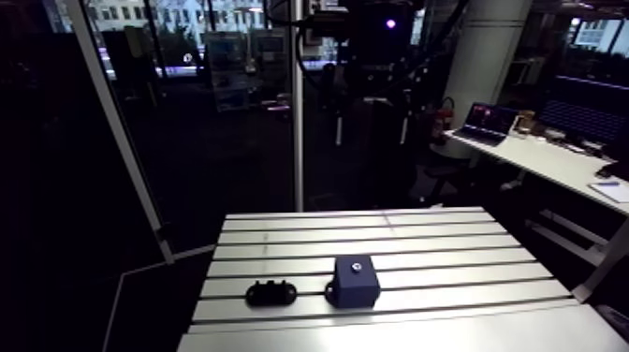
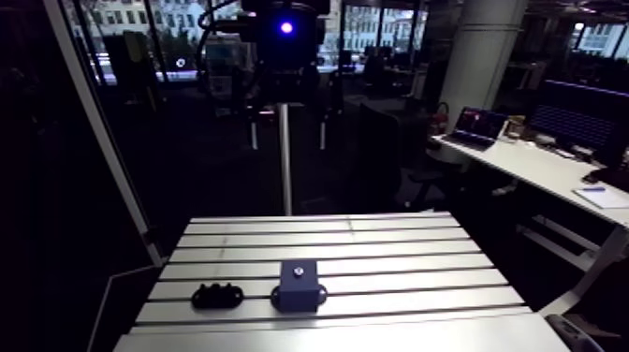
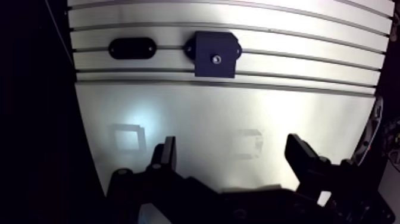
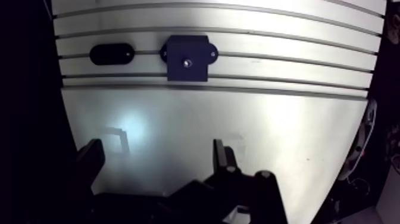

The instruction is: Pick up the M10 bolt and insert it into the hole until fully seated.

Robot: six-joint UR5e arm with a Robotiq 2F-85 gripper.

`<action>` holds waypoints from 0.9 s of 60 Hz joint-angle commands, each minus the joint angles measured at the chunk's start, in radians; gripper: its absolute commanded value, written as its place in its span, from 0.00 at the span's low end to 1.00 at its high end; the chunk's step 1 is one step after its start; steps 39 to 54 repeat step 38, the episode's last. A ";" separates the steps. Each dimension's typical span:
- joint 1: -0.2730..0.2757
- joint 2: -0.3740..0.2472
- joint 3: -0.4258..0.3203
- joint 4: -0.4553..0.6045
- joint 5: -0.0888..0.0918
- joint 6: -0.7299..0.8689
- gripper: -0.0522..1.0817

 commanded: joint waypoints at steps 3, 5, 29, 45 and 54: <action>-0.001 -0.004 0.000 -0.067 0.023 0.008 0.05; -0.001 -0.004 -0.002 -0.068 0.025 0.008 0.05; -0.001 0.003 0.003 -0.068 0.024 0.005 0.05; -0.001 0.004 0.003 -0.068 0.024 0.000 0.05; -0.001 0.004 0.003 -0.068 0.024 0.000 0.05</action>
